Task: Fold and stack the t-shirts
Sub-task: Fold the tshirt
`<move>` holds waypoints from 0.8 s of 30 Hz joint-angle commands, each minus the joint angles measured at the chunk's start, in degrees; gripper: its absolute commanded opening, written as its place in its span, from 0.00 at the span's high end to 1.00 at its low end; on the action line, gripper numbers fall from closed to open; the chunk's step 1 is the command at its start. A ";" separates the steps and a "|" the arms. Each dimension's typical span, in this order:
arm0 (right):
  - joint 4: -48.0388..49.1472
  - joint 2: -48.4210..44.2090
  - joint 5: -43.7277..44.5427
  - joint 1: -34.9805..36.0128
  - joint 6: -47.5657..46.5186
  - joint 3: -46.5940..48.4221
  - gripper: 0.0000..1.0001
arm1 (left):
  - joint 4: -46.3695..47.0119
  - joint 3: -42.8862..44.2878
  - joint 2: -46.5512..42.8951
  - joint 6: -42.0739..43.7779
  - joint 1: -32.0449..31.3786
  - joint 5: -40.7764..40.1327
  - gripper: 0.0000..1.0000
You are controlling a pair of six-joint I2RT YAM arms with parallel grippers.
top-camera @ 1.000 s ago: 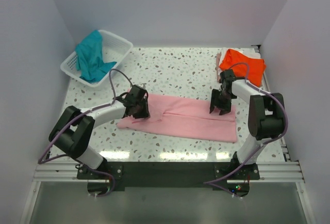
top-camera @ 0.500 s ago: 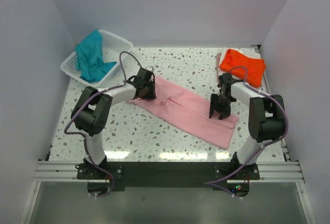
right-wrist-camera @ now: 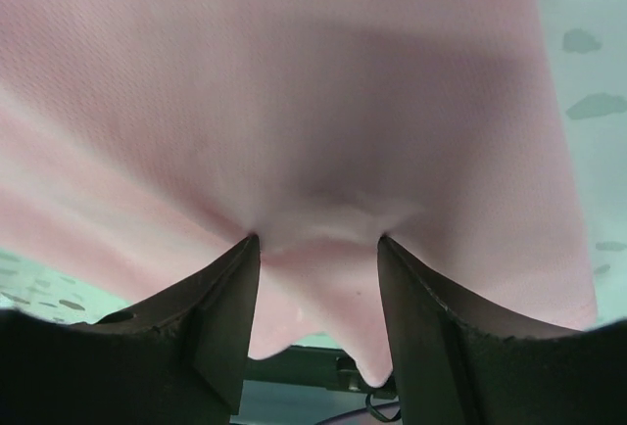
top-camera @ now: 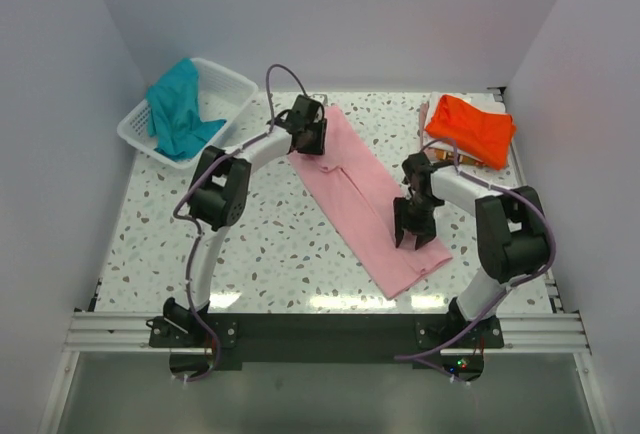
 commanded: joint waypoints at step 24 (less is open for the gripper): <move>-6.00 -9.70 2.64 2.84 -3.55 -4.85 0.56 | 1.79 -10.68 -8.78 -9.95 1.56 6.47 0.61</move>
